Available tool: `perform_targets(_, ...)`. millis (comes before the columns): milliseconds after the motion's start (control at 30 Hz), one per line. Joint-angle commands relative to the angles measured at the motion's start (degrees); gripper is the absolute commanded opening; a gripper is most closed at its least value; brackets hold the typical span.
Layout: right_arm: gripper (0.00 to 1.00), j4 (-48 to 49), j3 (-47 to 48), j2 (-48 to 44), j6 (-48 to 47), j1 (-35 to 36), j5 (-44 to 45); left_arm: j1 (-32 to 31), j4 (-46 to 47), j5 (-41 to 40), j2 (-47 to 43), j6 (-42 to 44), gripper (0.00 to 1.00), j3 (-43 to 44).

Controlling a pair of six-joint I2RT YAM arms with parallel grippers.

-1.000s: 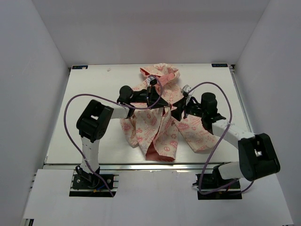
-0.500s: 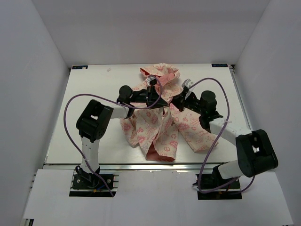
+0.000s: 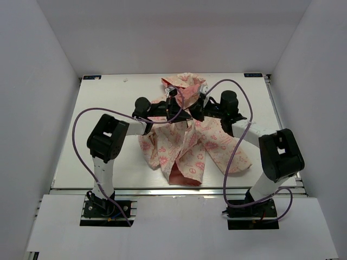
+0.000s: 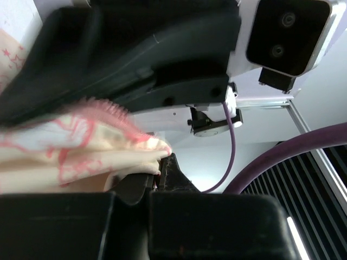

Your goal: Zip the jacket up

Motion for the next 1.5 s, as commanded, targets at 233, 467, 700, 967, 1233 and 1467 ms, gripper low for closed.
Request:
perform_targets(233, 0.68, -1.33, -5.34, -5.61, 5.76, -1.80, 3.81, -1.12, 28.78, 3.82, -1.59, 0.33, 0.00, 2.13)
perform_targets(467, 0.81, -0.46, -13.07, -11.15, 28.49, -16.53, 4.67, -1.12, 28.78, 3.99, -1.59, 0.68, 0.00, 1.69)
perform_targets(700, 0.89, 36.73, -19.67, -7.47, 61.74, -20.27, -21.74, -1.12, 28.78, 4.87, -0.80, 1.03, 0.00, 3.10)
perform_targets(967, 0.88, 70.22, -19.07, -1.41, 88.76, -14.13, -25.88, -1.12, 28.78, 4.78, -0.09, 0.77, 0.00, 3.71)
perform_targets(1233, 0.79, 70.22, -12.83, 4.31, 88.15, -8.05, -20.96, -1.12, 28.78, 4.17, -0.27, 0.68, 0.00, 2.57)
perform_targets(1467, 0.72, 70.22, -8.52, 8.97, 88.14, -7.52, -19.55, -1.12, 28.78, 4.52, -0.53, 0.59, 0.00, 2.75)
